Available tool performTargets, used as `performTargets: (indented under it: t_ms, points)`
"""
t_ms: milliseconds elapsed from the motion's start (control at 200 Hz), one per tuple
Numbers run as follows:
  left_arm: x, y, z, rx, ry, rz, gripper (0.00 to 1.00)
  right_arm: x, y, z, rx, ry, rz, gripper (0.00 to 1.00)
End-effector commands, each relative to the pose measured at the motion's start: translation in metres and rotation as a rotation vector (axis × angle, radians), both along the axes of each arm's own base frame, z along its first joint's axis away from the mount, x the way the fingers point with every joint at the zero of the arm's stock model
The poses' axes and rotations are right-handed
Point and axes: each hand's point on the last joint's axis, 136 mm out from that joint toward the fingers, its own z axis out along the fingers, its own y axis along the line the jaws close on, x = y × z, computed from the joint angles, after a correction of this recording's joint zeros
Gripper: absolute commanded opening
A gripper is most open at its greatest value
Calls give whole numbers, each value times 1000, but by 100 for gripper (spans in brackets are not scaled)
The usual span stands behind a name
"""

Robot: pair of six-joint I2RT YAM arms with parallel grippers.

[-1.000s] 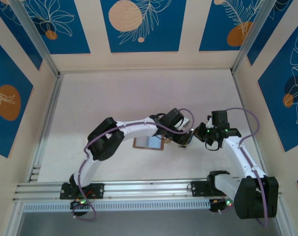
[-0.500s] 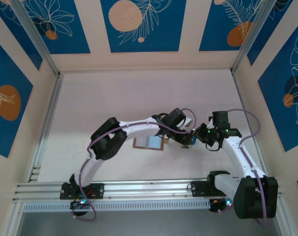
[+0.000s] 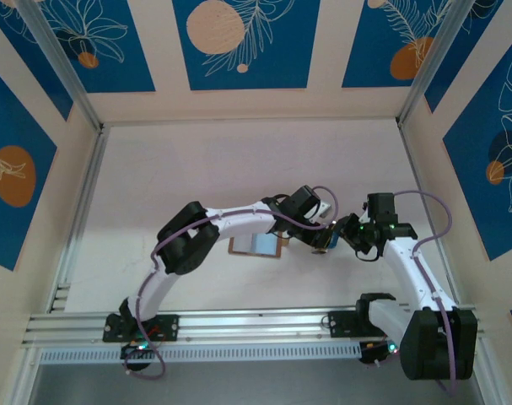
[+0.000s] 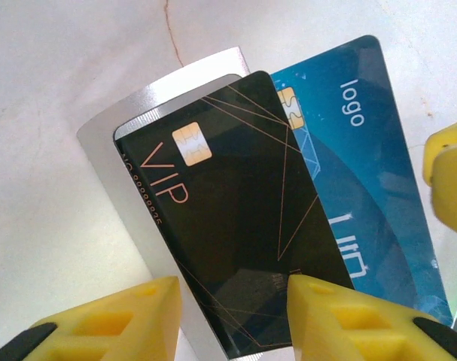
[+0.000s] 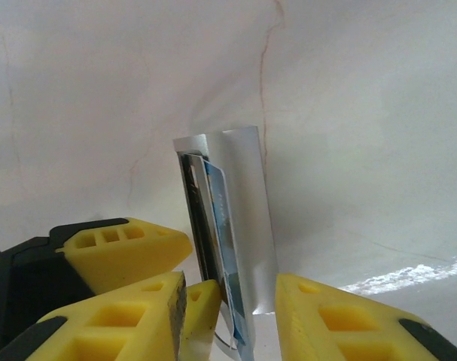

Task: Put the credit cards into the card holder
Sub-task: Pick up the credit card from the storage box.

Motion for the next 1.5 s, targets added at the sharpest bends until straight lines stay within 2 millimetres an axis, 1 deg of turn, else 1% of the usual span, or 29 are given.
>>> performTargets:
  t_ms: [0, 150, 285, 425, 545, 645, 775, 860, 1055, 1240, 1355, 1496]
  points:
    - [-7, 4, -25, 69, 12, -9, 41, -8, 0, -11, 17, 44, -8, 37]
    - [-7, 4, -25, 70, 9, -9, 41, -4, 6, -17, 53, 66, 1, 35]
    - [-7, 5, -25, 72, 10, -8, 41, -2, 7, -19, 66, 66, -4, 31]
    - [-7, 5, -25, 70, 11, -7, 41, 0, 9, -19, 76, 58, 4, 20]
    - [-7, 5, -22, 69, 8, -5, 41, 0, 9, -18, 78, 52, 5, 8]
    - [-4, 6, -13, 56, 1, 8, 41, -1, 6, -13, 62, 32, -4, 2]
    - [5, 5, 3, 31, 6, 54, 41, -4, 2, -5, 38, 14, -5, 1]
    - [11, 6, 9, 20, 8, 78, 41, -7, -2, -2, 17, 22, -8, 0]
    - [16, 6, 18, 17, -2, 87, 41, -14, -6, 4, -4, 21, -23, 0]
    - [21, 8, 35, -17, -1, 91, 41, -16, -11, 12, -20, 0, -49, 0]
    - [26, 14, 54, -46, -11, 98, 42, -17, -12, 19, -28, -10, -53, 0]
    - [30, 33, 74, -69, -31, 123, 42, -18, -14, 28, -44, -32, -62, 0]
